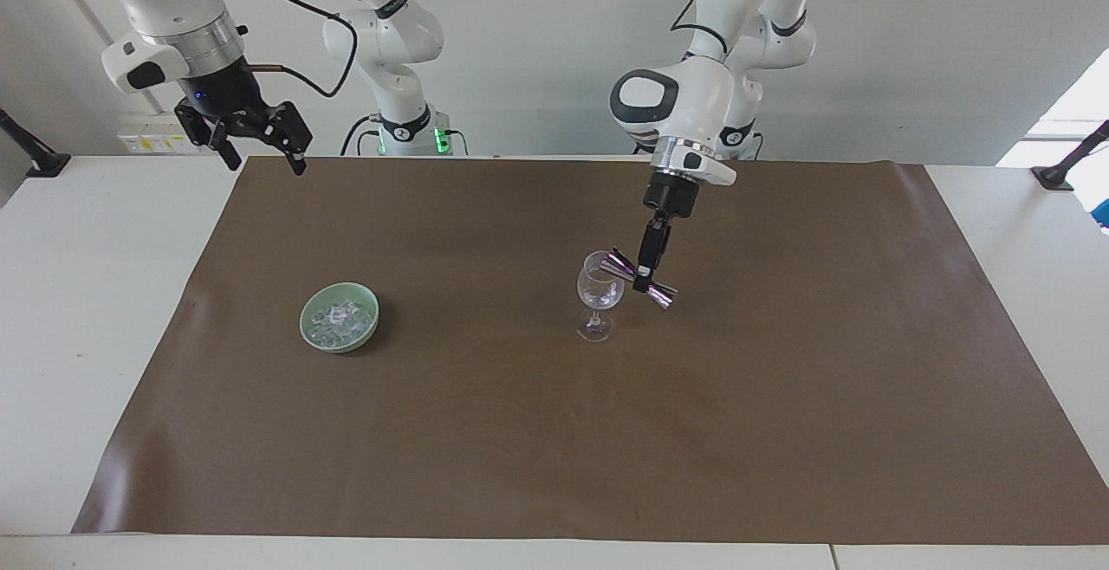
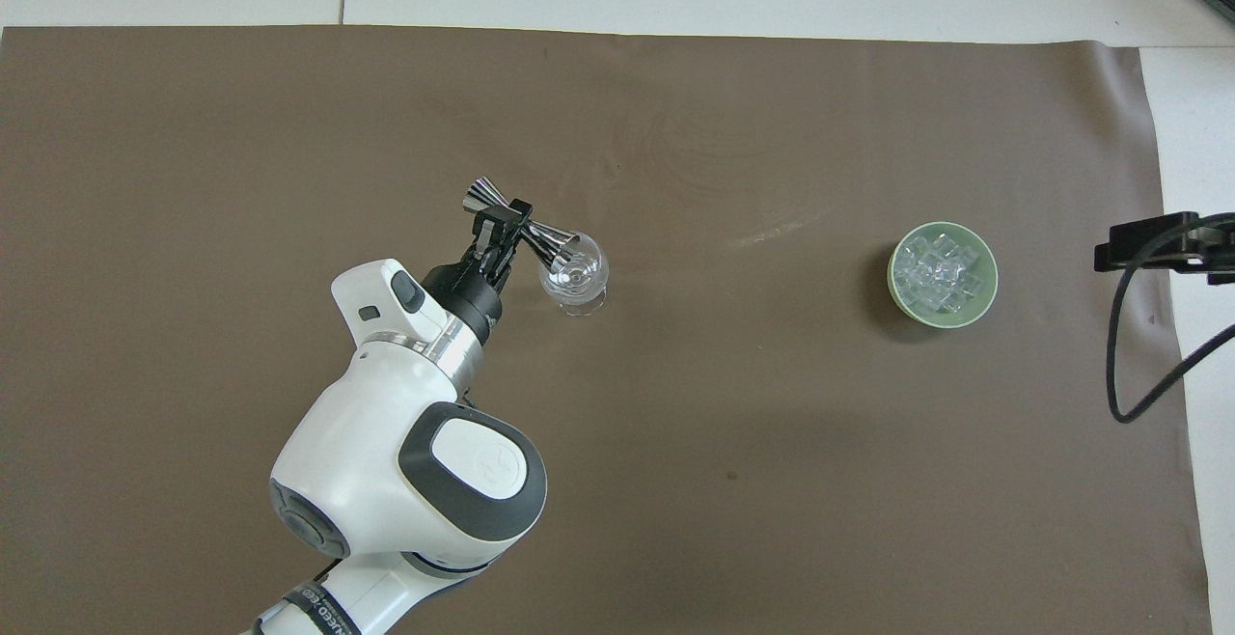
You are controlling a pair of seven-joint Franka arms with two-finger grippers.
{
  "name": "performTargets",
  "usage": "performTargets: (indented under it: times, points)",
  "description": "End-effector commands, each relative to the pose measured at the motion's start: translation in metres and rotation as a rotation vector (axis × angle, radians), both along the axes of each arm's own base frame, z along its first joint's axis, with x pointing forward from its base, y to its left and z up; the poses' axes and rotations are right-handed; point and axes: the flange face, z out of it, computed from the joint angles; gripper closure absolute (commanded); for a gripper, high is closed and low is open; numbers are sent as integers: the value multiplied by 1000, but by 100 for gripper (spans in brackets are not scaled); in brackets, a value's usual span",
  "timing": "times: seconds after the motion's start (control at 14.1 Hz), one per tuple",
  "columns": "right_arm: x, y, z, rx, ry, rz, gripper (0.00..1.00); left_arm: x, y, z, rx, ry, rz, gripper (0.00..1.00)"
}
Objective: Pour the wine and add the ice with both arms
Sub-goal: 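Hold the jigger tilted over the glass with the left gripper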
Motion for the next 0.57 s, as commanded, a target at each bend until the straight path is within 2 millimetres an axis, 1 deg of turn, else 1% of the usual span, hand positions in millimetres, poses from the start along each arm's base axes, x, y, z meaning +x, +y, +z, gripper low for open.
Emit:
performTargets:
  times: [0.0,0.07,0.21,0.36,0.5]
  points:
    - [1,-1,-14,5,-21,24,0,1,1,9,-76,26,57,100]
    - [3,-1,-22,6,-10,27,0,3,2,14,-113,37,81,100]
    - [6,1,-38,1,-19,76,0,4,2,15,-139,49,98,100]
    - [11,0,-57,-6,-42,125,0,17,8,19,-216,81,117,100]
    - [16,1,-72,-13,-66,155,0,21,13,16,-230,96,124,100]
